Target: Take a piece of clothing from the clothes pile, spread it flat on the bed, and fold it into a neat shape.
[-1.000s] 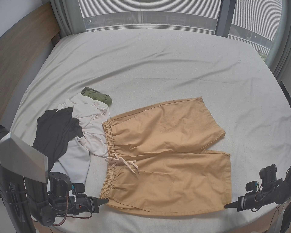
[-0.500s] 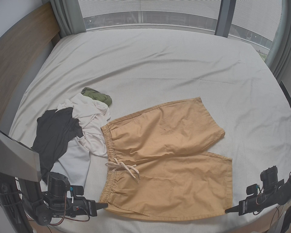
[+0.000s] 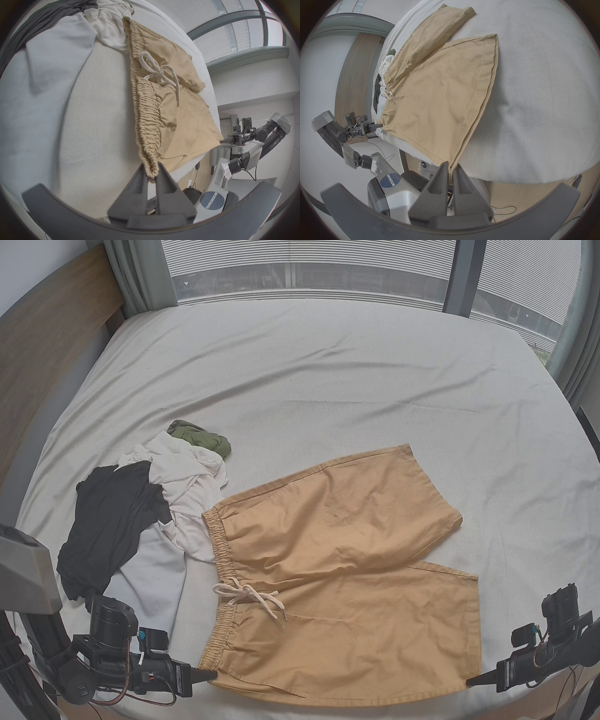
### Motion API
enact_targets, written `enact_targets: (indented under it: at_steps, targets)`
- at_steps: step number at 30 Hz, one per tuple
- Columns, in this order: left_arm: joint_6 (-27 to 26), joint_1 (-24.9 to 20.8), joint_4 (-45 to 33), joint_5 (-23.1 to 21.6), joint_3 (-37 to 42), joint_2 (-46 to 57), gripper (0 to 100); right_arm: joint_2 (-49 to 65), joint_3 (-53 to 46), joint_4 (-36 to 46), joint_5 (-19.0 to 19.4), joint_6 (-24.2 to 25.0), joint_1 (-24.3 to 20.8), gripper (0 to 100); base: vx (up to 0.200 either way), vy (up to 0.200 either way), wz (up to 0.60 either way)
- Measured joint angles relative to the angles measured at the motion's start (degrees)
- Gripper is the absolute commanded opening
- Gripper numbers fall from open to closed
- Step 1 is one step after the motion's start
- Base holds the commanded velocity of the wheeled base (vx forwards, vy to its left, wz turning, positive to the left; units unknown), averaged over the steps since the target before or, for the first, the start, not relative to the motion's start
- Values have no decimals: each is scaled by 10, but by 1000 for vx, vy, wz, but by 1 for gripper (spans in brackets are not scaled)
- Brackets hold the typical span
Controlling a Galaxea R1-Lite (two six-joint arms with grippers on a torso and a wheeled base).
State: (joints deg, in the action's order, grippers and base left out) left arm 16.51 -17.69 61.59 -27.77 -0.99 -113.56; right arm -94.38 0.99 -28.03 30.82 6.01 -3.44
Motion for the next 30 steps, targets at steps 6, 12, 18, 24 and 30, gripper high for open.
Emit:
enact_targets:
  at_steps: [6, 12, 18, 24, 30]
  targets:
    - [-7, -1, -54, -13, 0, 33, 0, 19, 0, 10, 0, 0, -1, 0, 0, 0, 0]
    - [-8, -3, -106, -17, 0, 77, 0, 28, 0, 23, 0, 0, -10, 0, 0, 0, 0]
    - [-8, -5, -106, -19, 0, 94, 0, 39, 0, 23, 0, 0, -15, 0, 0, 0, 0]
    - [-5, -5, -67, -25, 0, 99, 0, 54, 1, 18, 0, 2, -13, 0, 0, 0, 0]
    - [11, -3, -17, -26, 0, 99, 0, 85, 35, 13, 0, 9, -10, 0, 0, 0, 0]
